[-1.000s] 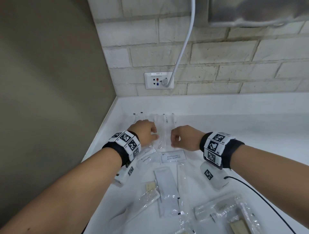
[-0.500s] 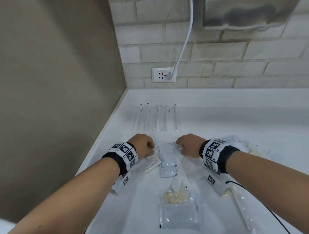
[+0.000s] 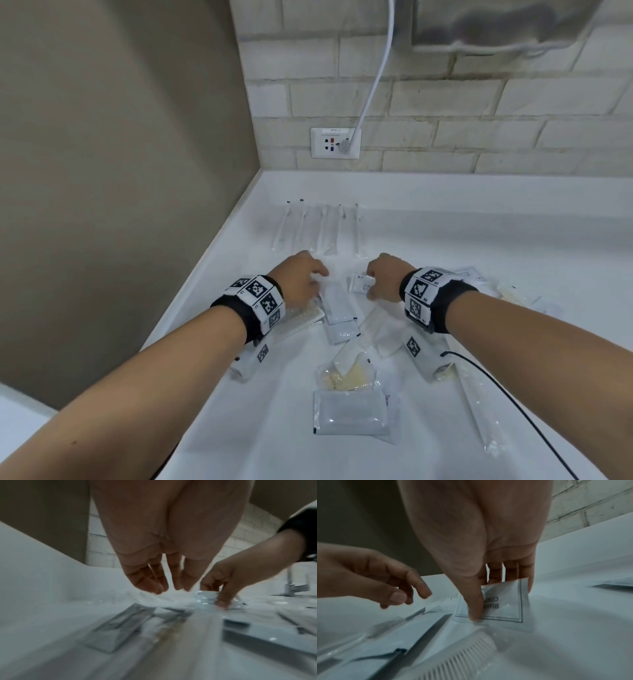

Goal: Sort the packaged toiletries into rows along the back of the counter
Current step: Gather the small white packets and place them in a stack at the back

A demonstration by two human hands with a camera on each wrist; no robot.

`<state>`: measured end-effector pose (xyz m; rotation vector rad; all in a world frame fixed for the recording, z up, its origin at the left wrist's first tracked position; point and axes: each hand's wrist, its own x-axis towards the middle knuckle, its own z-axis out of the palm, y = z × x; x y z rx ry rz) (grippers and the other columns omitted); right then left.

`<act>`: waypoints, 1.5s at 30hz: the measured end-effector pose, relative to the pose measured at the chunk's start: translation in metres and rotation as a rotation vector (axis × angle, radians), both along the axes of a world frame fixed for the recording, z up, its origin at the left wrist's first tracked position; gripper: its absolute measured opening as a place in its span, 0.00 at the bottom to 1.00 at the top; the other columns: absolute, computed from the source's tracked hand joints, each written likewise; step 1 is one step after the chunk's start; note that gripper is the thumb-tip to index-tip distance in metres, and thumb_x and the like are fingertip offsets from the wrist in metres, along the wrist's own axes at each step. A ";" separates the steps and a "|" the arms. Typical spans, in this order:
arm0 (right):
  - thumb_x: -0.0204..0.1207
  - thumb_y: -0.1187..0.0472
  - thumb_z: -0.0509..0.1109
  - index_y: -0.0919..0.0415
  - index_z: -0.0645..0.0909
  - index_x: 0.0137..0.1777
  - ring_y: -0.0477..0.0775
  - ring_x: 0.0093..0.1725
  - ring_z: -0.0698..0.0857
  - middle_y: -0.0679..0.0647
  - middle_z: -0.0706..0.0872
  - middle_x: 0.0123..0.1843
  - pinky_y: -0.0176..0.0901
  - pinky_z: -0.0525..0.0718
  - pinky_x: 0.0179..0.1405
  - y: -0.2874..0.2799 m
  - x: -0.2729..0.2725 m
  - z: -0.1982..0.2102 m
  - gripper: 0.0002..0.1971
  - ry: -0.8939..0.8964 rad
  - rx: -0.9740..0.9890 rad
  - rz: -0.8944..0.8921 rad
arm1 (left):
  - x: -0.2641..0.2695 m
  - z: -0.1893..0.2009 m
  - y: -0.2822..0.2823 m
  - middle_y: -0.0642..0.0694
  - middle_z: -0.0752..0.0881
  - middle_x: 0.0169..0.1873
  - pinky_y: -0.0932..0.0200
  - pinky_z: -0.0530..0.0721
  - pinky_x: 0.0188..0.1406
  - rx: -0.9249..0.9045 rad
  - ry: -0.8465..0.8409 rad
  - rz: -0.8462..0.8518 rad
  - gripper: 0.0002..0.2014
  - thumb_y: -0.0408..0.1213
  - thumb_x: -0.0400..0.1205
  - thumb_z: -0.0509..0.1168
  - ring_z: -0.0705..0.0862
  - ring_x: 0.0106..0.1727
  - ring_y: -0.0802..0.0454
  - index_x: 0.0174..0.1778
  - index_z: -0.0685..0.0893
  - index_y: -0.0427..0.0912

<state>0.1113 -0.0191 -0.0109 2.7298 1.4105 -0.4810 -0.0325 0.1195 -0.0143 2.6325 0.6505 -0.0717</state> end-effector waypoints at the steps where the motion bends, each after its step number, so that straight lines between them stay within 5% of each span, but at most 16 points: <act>1: 0.77 0.58 0.69 0.65 0.79 0.65 0.60 0.60 0.83 0.60 0.79 0.65 0.45 0.81 0.54 0.001 0.000 0.002 0.19 0.010 0.019 0.000 | 0.002 0.003 -0.011 0.47 0.77 0.66 0.57 0.79 0.64 -0.039 0.021 -0.033 0.19 0.47 0.80 0.69 0.80 0.63 0.50 0.66 0.83 0.48; 3: 0.80 0.60 0.66 0.66 0.78 0.66 0.61 0.62 0.83 0.61 0.80 0.66 0.46 0.80 0.55 0.002 0.000 0.007 0.17 0.049 0.067 -0.013 | 0.001 0.003 -0.032 0.52 0.77 0.65 0.52 0.81 0.64 -0.064 0.146 -0.073 0.38 0.68 0.66 0.71 0.79 0.63 0.53 0.68 0.79 0.52; 6: 0.82 0.60 0.62 0.64 0.75 0.68 0.62 0.63 0.81 0.60 0.81 0.66 0.47 0.78 0.58 0.000 0.001 0.012 0.16 0.117 0.117 -0.031 | -0.005 -0.004 -0.051 0.55 0.71 0.62 0.46 0.82 0.61 0.126 0.312 -0.123 0.51 0.75 0.53 0.71 0.74 0.62 0.53 0.71 0.70 0.58; 11: 0.83 0.63 0.57 0.66 0.77 0.60 0.61 0.59 0.79 0.60 0.80 0.61 0.40 0.70 0.51 -0.008 0.000 0.016 0.12 0.174 0.158 0.008 | -0.007 0.000 -0.042 0.53 0.82 0.64 0.55 0.82 0.62 0.034 0.161 -0.099 0.32 0.57 0.71 0.72 0.82 0.60 0.53 0.70 0.78 0.51; 14: 0.84 0.64 0.55 0.69 0.76 0.67 0.63 0.66 0.78 0.63 0.79 0.67 0.42 0.72 0.57 -0.013 -0.001 0.020 0.17 0.210 0.181 -0.004 | -0.008 0.005 -0.031 0.49 0.85 0.64 0.54 0.81 0.64 -0.038 0.075 -0.055 0.19 0.46 0.82 0.63 0.83 0.61 0.51 0.68 0.81 0.47; 18: 0.83 0.64 0.54 0.67 0.76 0.68 0.60 0.61 0.78 0.62 0.80 0.67 0.43 0.73 0.54 -0.017 -0.002 0.028 0.17 0.272 0.272 -0.027 | -0.012 0.016 -0.020 0.40 0.87 0.53 0.53 0.80 0.52 -0.111 -0.110 0.084 0.14 0.39 0.87 0.54 0.84 0.54 0.42 0.56 0.81 0.35; 22: 0.82 0.63 0.56 0.61 0.77 0.67 0.54 0.51 0.76 0.59 0.83 0.64 0.39 0.70 0.47 -0.014 -0.002 0.033 0.16 0.333 0.361 -0.036 | -0.013 0.018 -0.011 0.34 0.85 0.53 0.49 0.81 0.52 -0.250 -0.212 0.193 0.14 0.36 0.86 0.55 0.83 0.56 0.38 0.54 0.79 0.29; 27: 0.82 0.63 0.57 0.62 0.77 0.66 0.55 0.51 0.77 0.60 0.83 0.63 0.41 0.73 0.43 -0.009 -0.009 0.036 0.16 0.336 0.372 -0.010 | -0.016 0.013 -0.016 0.42 0.86 0.58 0.50 0.81 0.61 -0.384 -0.222 0.228 0.12 0.35 0.86 0.58 0.84 0.60 0.45 0.62 0.80 0.38; 31: 0.82 0.62 0.57 0.64 0.77 0.63 0.57 0.50 0.78 0.61 0.83 0.59 0.42 0.73 0.46 -0.008 -0.010 0.034 0.14 0.319 0.345 -0.042 | -0.018 0.009 -0.018 0.42 0.85 0.58 0.48 0.82 0.63 -0.396 -0.201 0.223 0.12 0.36 0.85 0.60 0.84 0.60 0.45 0.63 0.77 0.41; 36: 0.80 0.61 0.59 0.63 0.74 0.49 0.56 0.45 0.75 0.56 0.79 0.46 0.38 0.68 0.32 -0.008 -0.009 0.038 0.05 0.322 0.365 -0.112 | -0.018 0.009 -0.016 0.44 0.86 0.54 0.53 0.86 0.55 -0.446 -0.259 0.228 0.13 0.32 0.81 0.66 0.86 0.56 0.47 0.61 0.76 0.41; 42: 0.77 0.64 0.67 0.68 0.82 0.56 0.53 0.41 0.78 0.54 0.83 0.45 0.38 0.72 0.33 -0.006 -0.002 0.042 0.11 0.457 0.460 -0.147 | -0.017 0.014 -0.010 0.49 0.88 0.52 0.47 0.84 0.60 -0.390 -0.264 0.238 0.15 0.48 0.76 0.68 0.86 0.55 0.49 0.55 0.79 0.45; 45: 0.76 0.64 0.68 0.64 0.83 0.51 0.47 0.35 0.77 0.53 0.84 0.43 0.36 0.71 0.30 -0.004 0.000 0.044 0.07 0.457 0.525 -0.163 | -0.014 0.016 -0.010 0.46 0.88 0.54 0.53 0.84 0.58 -0.396 -0.293 0.227 0.12 0.41 0.82 0.67 0.86 0.56 0.48 0.57 0.80 0.39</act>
